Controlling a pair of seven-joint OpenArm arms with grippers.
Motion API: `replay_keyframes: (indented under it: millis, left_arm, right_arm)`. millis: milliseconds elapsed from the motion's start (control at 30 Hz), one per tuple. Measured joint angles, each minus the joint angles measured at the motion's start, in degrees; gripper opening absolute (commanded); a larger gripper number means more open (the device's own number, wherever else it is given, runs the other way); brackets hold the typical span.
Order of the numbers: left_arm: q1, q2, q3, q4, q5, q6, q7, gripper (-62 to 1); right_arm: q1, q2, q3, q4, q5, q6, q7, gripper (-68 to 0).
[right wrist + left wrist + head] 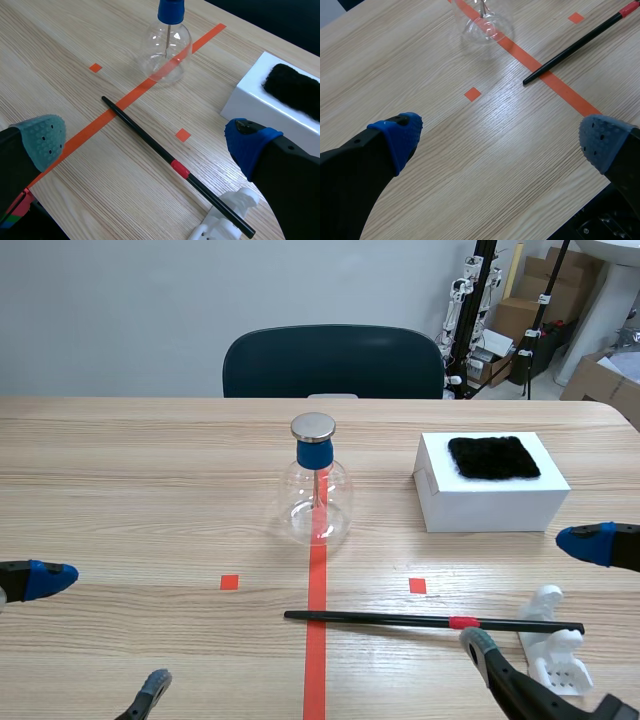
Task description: Do the electroscope experiment. pick up the black charging rod
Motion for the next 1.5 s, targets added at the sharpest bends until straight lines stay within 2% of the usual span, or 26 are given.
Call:
replay_keyframes:
  millis: [1200,1400,1500]
  left_arm:
    - [0.0,0.0,0.0,-0.6,-0.2,0.0,-0.4,1.4]
    - [0.0,0.0,0.0,-0.6,-0.2,0.0,-0.4,1.4]
    - [0.0,0.0,0.0,-0.6,-0.2,0.0,-0.5,1.4]
  right_arm:
    - [0.0,0.0,0.2,0.0,0.0,0.0,-1.1,0.4]
    - [0.0,0.0,4.6,0.0,-5.7,0.0,-1.1,0.4]
    - [0.0,0.0,6.4,0.0,-11.4,0.0,-1.1,0.4]
